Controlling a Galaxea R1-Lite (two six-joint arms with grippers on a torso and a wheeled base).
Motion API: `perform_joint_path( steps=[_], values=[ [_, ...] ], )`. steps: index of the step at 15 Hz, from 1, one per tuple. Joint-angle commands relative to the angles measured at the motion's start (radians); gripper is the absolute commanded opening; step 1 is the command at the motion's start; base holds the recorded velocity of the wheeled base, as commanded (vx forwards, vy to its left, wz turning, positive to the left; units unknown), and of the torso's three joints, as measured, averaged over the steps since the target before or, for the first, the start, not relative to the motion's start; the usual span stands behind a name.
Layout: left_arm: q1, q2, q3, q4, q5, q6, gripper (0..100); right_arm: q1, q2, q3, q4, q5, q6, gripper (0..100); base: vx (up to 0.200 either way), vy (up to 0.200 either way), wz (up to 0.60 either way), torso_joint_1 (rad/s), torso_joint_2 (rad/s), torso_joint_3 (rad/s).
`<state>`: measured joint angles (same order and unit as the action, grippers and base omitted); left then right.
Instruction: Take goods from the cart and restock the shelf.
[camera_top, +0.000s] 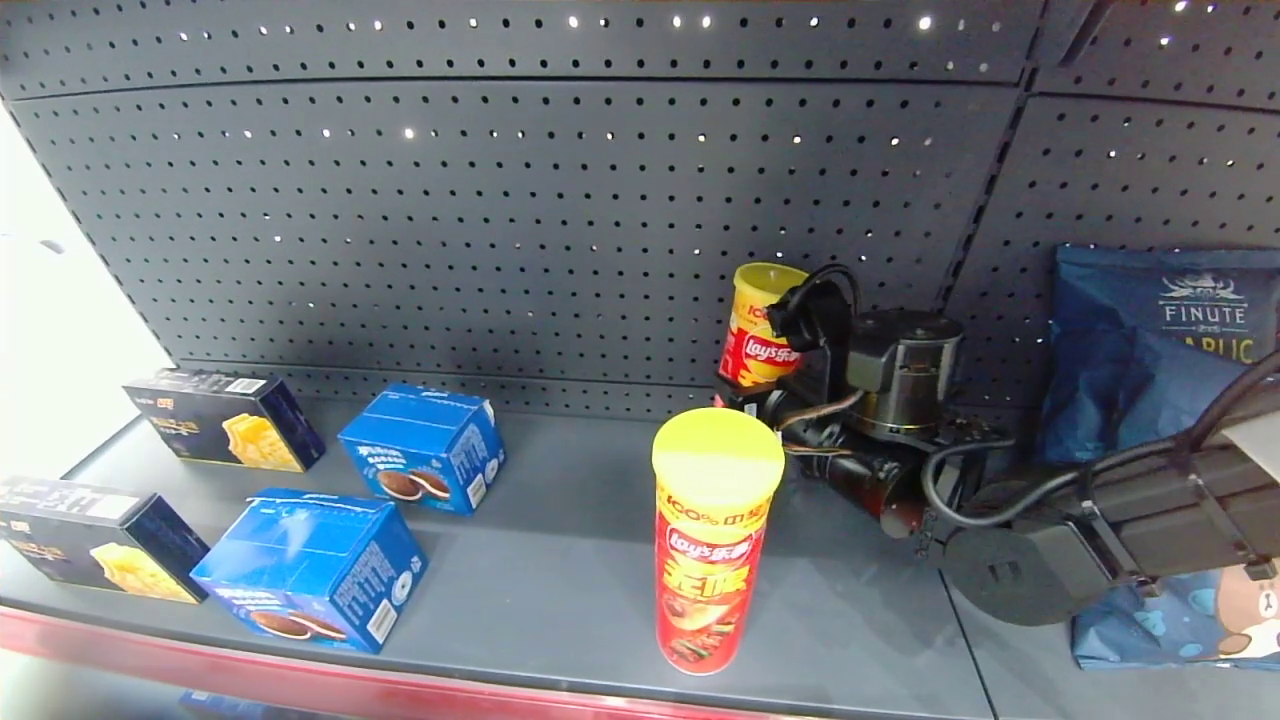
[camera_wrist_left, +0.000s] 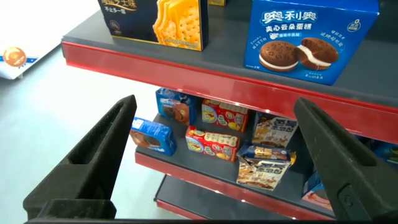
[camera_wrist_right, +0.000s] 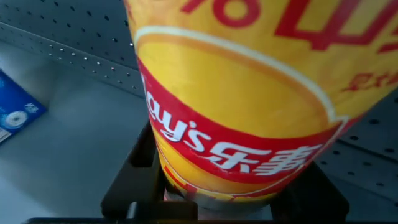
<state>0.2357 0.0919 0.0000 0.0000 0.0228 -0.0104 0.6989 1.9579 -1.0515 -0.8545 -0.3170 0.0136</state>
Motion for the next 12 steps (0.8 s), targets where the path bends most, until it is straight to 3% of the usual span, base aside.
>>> perform_joint_path(
  steps=[1, 12],
  values=[
    [0.0, 0.002, 0.0, -0.002, 0.0, 0.0, 100, -0.007, 0.021, -0.012, -0.003, -0.001, 0.0, 0, 0.0, 0.0, 0.0, 0.0, 0.0, 0.0],
    [0.0, 0.002, 0.0, 0.0, 0.0, 0.0, 100, -0.032, 0.079, -0.053, -0.044, -0.007, -0.03, 0, 0.0, 0.0, 0.0, 0.0, 0.0, 0.0]
  ],
)
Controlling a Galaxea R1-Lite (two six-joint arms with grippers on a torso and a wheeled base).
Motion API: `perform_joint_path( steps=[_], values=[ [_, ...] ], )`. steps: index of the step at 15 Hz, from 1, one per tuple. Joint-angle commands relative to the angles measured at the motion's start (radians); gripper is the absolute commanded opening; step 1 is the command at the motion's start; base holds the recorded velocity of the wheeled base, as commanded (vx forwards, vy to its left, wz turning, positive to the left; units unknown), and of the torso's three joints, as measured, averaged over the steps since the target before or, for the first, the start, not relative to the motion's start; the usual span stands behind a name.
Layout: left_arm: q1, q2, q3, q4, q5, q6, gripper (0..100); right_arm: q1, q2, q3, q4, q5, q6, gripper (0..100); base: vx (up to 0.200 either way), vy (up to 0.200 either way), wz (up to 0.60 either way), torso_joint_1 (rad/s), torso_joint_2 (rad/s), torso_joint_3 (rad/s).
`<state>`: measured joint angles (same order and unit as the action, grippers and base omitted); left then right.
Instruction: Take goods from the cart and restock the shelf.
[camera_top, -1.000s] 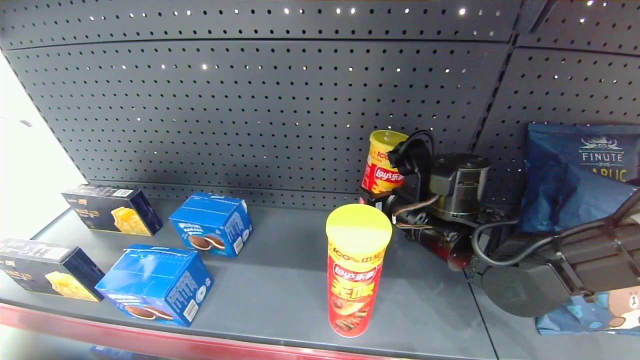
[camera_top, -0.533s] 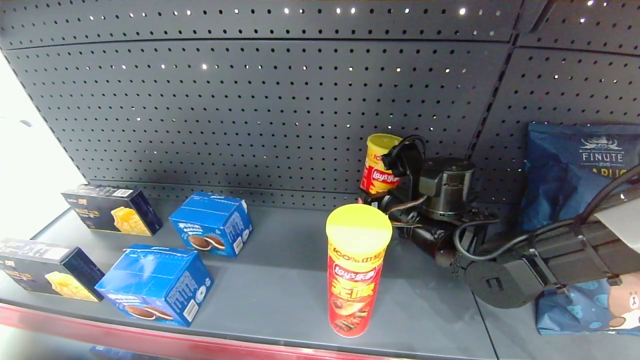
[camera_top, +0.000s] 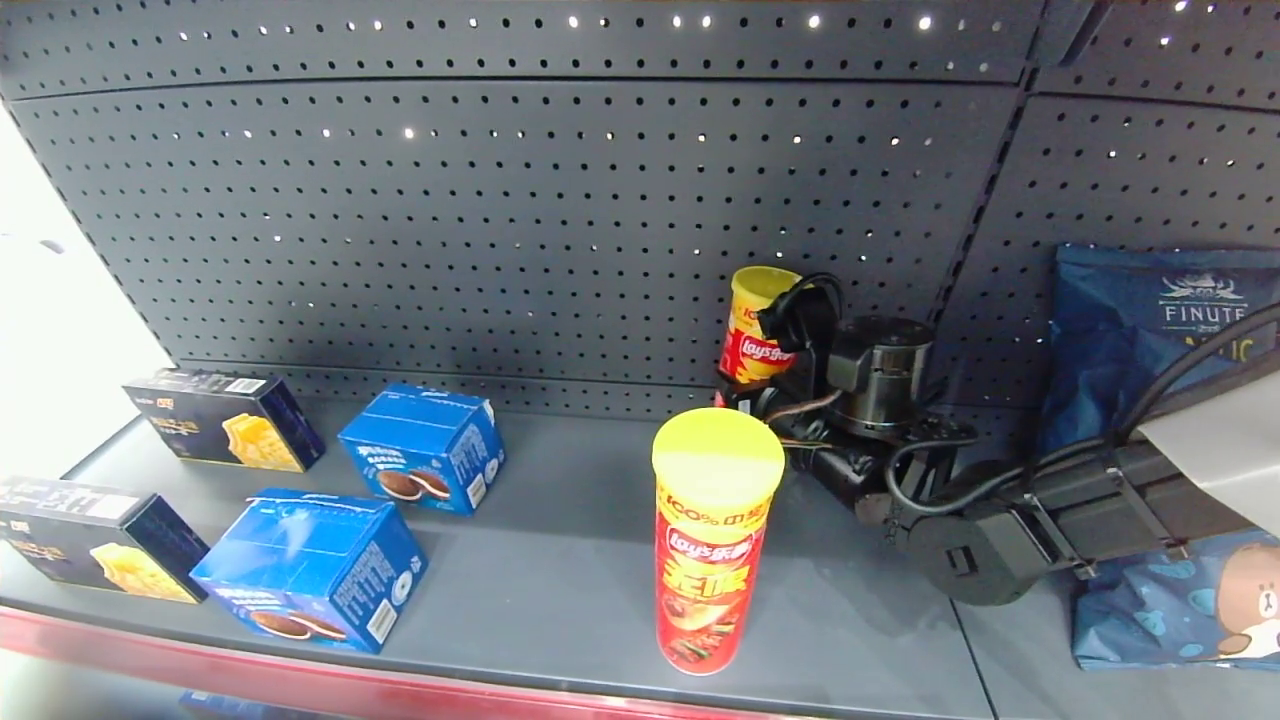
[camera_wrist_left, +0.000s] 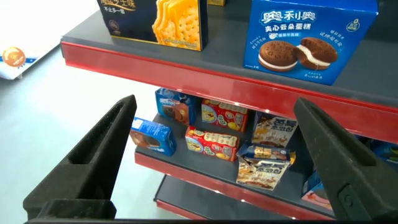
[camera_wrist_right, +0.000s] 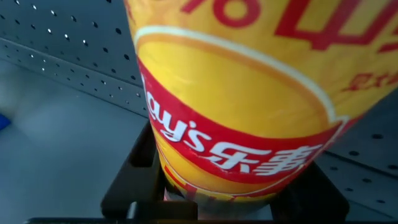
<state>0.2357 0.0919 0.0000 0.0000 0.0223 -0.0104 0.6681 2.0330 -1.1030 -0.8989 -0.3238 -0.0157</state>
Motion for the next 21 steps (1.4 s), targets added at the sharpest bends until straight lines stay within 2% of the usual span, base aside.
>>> perform_joint_path(
  steps=[1, 6, 7, 14, 18, 21],
  values=[
    [0.0, 0.002, 0.0, 0.0, 0.001, 0.0, 100, -0.001, 0.006, -0.001, -0.002, 0.0, 0.0, 0, 0.0, 0.0, 0.0, 0.0, 0.0, 0.0],
    [0.0, 0.002, 0.0, -0.002, 0.001, 0.0, 100, -0.001, 0.027, 0.002, -0.034, 0.002, -0.001, 0, 0.0, 0.0, 0.0, 0.0, 0.0, 0.0],
    [0.0, 0.002, 0.0, 0.0, 0.001, 0.0, 100, 0.002, 0.027, 0.006, -0.037, 0.002, -0.003, 100, 0.0, 0.0, 0.0, 0.0, 0.0, 0.0],
    [0.0, 0.002, 0.0, 0.0, 0.001, 0.0, 100, 0.008, -0.019, 0.068, -0.034, -0.001, -0.007, 100, 0.0, 0.0, 0.0, 0.0, 0.0, 0.0],
    [0.0, 0.002, 0.0, 0.0, 0.001, 0.0, 100, 0.002, -0.137, 0.259, -0.04, 0.0, -0.007, 100, 0.0, 0.0, 0.0, 0.0, 0.0, 0.0],
    [0.0, 0.002, 0.0, 0.0, 0.001, 0.0, 100, -0.001, -0.201, 0.333, -0.051, 0.0, -0.006, 100, 0.0, 0.0, 0.0, 0.0, 0.0, 0.0]
  ],
)
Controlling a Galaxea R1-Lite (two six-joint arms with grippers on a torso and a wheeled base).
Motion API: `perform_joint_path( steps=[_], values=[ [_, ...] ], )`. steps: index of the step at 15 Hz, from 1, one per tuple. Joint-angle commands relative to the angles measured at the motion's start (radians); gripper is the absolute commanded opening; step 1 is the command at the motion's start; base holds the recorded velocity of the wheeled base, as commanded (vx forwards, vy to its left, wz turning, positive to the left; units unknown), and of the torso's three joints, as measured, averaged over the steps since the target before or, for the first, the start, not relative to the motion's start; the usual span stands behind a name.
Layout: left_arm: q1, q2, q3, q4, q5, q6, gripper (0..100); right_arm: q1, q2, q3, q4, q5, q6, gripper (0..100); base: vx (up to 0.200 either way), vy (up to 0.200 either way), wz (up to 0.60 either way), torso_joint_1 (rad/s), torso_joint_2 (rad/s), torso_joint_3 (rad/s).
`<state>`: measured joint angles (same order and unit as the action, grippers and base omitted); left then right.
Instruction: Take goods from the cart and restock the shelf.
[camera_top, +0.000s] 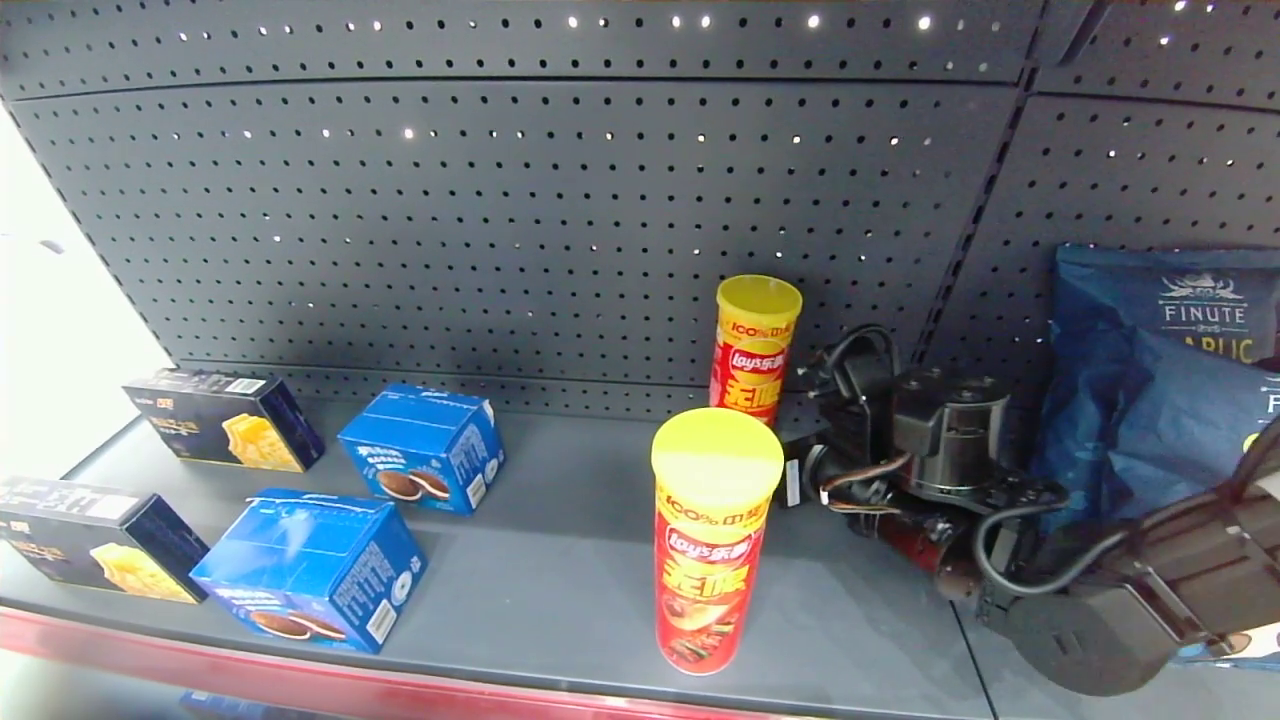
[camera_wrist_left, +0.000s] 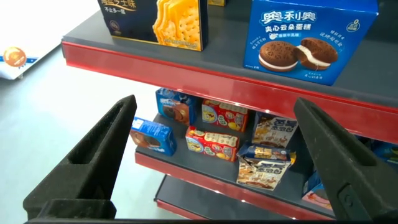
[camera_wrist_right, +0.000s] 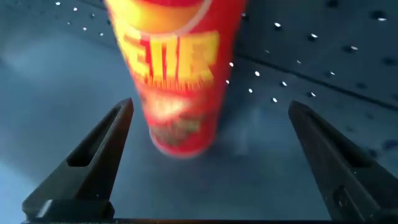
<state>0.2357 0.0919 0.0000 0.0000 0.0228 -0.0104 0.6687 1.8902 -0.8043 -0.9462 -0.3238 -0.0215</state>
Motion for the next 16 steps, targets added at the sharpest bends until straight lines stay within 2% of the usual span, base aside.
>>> perform_joint_path(
  steps=[1, 7, 12, 14, 16],
  values=[
    [0.0, 0.002, 0.0, 0.0, 0.0, 0.0, 100, -0.008, -0.103, 0.071, -0.003, 0.0, -0.002, 100, 0.0, 0.0, 0.0, 0.0, 0.0, 0.0],
    [0.0, 0.002, 0.0, 0.0, 0.0, 0.0, 100, -0.021, -0.415, 0.241, 0.026, -0.001, -0.017, 100, 0.0, 0.0, 0.0, 0.0, 0.0, 0.0],
    [0.0, 0.002, 0.0, 0.0, 0.0, 0.0, 100, -0.046, -0.761, 0.428, 0.139, 0.012, -0.037, 100, 0.0, 0.0, 0.0, 0.0, 0.0, 0.0],
    [0.0, 0.002, 0.0, 0.0, 0.0, 0.0, 100, -0.104, -0.855, 0.494, 0.149, 0.02, -0.049, 100, 0.0, 0.0, 0.0, 0.0, 0.0, 0.0],
    [0.0, 0.002, 0.0, -0.002, 0.0, 0.0, 100, -0.205, -1.001, 0.55, 0.211, 0.092, -0.064, 100, 0.0, 0.0, 0.0, 0.0, 0.0, 0.0]
  ],
)
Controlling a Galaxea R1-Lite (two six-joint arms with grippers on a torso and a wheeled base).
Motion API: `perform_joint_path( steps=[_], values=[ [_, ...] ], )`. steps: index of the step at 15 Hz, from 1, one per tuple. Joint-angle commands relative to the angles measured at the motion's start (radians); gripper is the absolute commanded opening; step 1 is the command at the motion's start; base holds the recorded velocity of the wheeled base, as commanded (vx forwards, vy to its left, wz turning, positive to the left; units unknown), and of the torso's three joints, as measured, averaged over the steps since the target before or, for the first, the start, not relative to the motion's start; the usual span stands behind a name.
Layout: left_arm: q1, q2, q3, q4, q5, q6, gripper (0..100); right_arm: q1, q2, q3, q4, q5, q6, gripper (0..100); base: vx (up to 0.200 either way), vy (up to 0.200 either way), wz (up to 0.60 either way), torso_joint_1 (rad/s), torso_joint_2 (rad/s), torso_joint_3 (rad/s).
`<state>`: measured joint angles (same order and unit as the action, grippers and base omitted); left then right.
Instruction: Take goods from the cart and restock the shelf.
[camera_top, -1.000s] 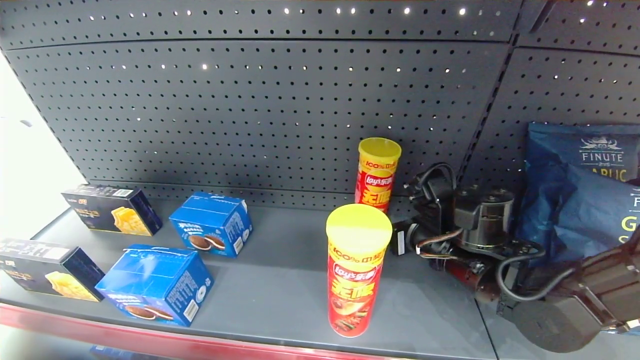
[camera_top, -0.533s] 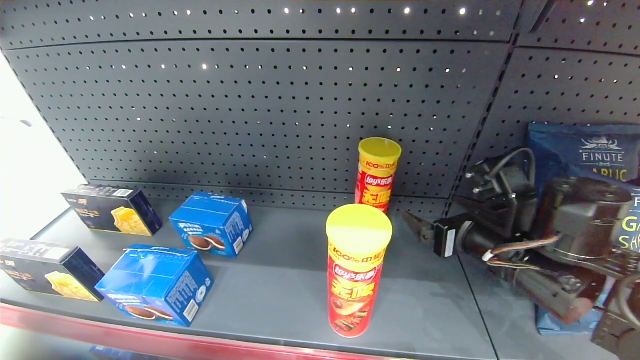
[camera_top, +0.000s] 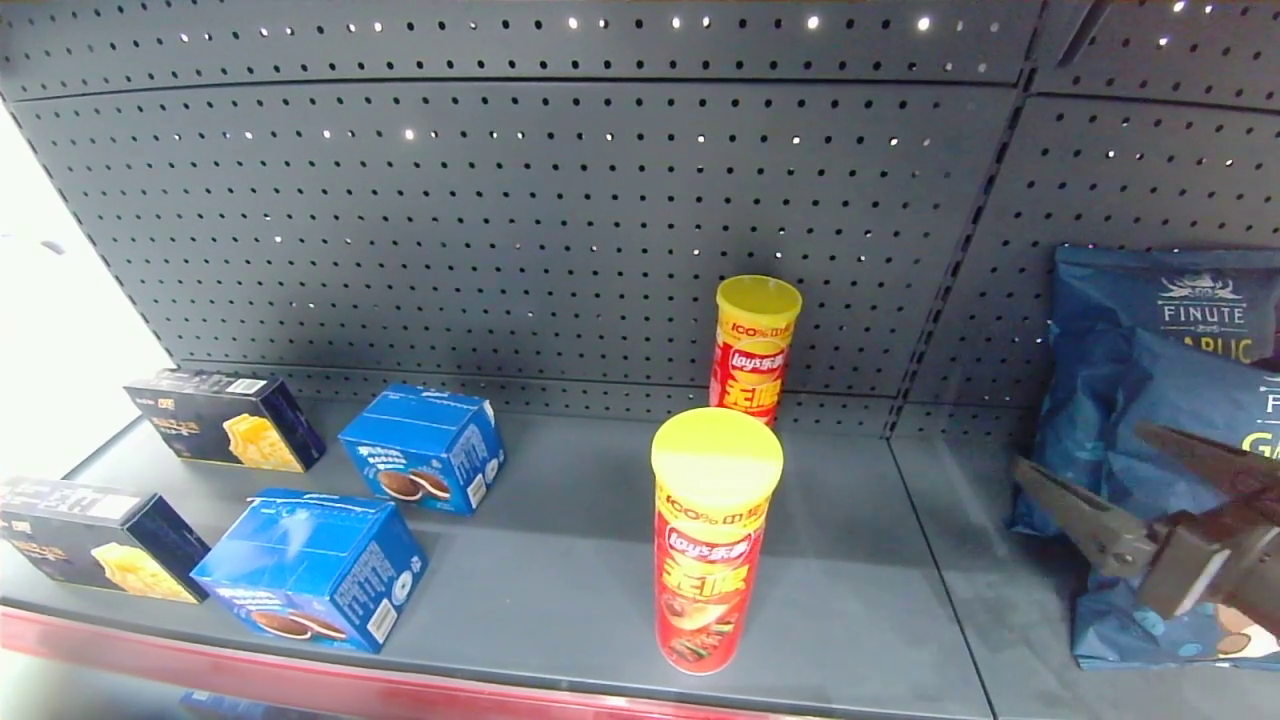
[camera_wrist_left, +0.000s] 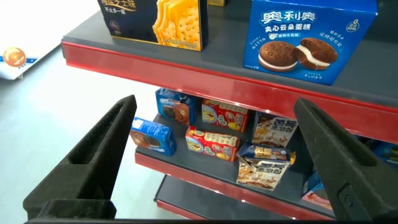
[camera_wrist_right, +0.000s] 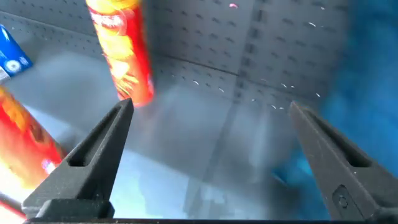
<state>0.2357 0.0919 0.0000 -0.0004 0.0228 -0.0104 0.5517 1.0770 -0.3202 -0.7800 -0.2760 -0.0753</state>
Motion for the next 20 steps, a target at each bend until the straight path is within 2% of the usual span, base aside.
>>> perform_joint_path(
  steps=[1, 5, 6, 7, 10, 12, 13, 20],
  values=[
    [0.0, 0.002, 0.0, -0.001, 0.0, 0.0, 100, -0.127, -0.264, 0.087, 0.107, 0.09, -0.011, 100, 0.0, 0.0, 0.0, 0.0, 0.0, 0.0],
    [0.0, 0.002, 0.0, 0.0, 0.0, 0.0, 100, -0.263, -0.519, 0.174, 0.243, 0.222, -0.011, 100, 0.0, 0.0, 0.0, 0.0, 0.0, 0.0],
    [0.0, 0.002, 0.0, 0.0, 0.0, 0.0, 100, -0.303, -0.597, 0.19, 0.306, 0.258, -0.011, 100, 0.0, 0.0, 0.0, 0.0, 0.0, 0.0],
    [0.0, 0.002, 0.0, 0.0, 0.0, 0.0, 100, -0.371, -0.73, 0.208, 0.439, 0.302, -0.008, 100, 0.0, 0.0, 0.0, 0.0, 0.0, 0.0],
    [0.0, 0.002, 0.0, 0.0, 0.0, 0.0, 100, -0.467, -0.917, 0.251, 0.627, 0.297, 0.029, 100, 0.0, 0.0, 0.0, 0.0, 0.0, 0.0],
    [0.0, 0.002, 0.0, 0.0, 0.0, 0.0, 100, -0.529, -1.01, 0.32, 0.666, 0.299, 0.037, 100, 0.0, 0.0, 0.0, 0.0, 0.0, 0.0],
    [0.0, 0.002, 0.0, 0.0, 0.0, 0.0, 100, -0.564, -1.06, 0.32, 0.775, 0.296, 0.048, 100, 0.0, 0.0, 0.0, 0.0, 0.0, 0.0],
    [0.0, 0.002, 0.0, 0.0, 0.0, 0.0, 100, -0.553, -1.077, 0.32, 0.78, 0.288, 0.072, 100, 0.0, 0.0, 0.0, 0.0, 0.0, 0.0]
  ],
)
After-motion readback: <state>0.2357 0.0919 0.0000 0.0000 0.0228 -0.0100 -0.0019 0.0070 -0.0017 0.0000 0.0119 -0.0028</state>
